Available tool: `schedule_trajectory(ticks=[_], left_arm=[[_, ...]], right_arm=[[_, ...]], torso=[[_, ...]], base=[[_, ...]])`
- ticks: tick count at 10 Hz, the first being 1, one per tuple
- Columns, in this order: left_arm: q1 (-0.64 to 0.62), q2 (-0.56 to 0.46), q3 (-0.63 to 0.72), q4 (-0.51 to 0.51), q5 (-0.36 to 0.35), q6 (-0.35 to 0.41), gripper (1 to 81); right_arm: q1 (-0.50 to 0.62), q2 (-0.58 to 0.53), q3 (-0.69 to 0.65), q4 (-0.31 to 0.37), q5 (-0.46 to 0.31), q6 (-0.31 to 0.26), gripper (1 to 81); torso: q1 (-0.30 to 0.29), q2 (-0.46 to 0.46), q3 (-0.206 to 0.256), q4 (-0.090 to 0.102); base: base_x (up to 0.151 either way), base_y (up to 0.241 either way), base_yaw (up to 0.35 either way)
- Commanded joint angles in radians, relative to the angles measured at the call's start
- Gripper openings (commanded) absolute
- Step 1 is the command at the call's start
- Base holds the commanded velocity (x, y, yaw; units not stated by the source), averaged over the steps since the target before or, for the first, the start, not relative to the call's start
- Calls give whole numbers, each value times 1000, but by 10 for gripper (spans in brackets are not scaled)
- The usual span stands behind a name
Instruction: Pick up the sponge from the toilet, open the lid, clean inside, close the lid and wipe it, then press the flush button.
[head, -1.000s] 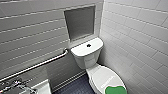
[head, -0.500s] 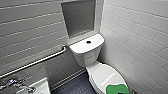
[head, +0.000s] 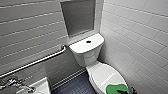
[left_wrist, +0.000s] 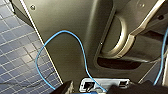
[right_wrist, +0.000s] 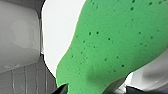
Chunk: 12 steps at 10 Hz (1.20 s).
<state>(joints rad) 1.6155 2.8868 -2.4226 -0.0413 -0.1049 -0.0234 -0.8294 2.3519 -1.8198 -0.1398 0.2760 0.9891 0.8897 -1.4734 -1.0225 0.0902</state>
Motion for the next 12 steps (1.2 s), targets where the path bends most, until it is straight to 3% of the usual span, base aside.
schedule_trajectory(ticks=[1, 2, 3, 4, 7, 12], left_arm=[[51, -9, 8, -8, 86, 2, 811], [51, -12, 8, -11, 86, 2, 811], [51, -10, 8, -14, 86, 2, 811], [51, -9, 8, -14, 86, 2, 811], [51, -12, 8, -22, 86, 2, 811], [51, -10, 8, -23, 88, 2, 811]], right_arm=[[78, 2, -35, 2, -20, 19, 811], [83, 11, -45, 2, -18, 19, 811], [88, 11, -47, 3, -17, 20, 811], [94, 9, -48, 11, -3, 19, 811], [95, 9, -51, 52, 8, 19, 811], [51, 29, -125, 51, 98, 16, 811]], torso=[[64, -99, 0, 0], [71, -109, -50, 0], [21, -31, -94, 0], [32, -49, -11, 0], [41, -60, -53, 0], [42, -61, -55, 0]], base=[[0, 0, 0], [0, 0, 0], [0, 0, 0], [0, 0, 0], [0, 0, 0], [0, 0, 0]])
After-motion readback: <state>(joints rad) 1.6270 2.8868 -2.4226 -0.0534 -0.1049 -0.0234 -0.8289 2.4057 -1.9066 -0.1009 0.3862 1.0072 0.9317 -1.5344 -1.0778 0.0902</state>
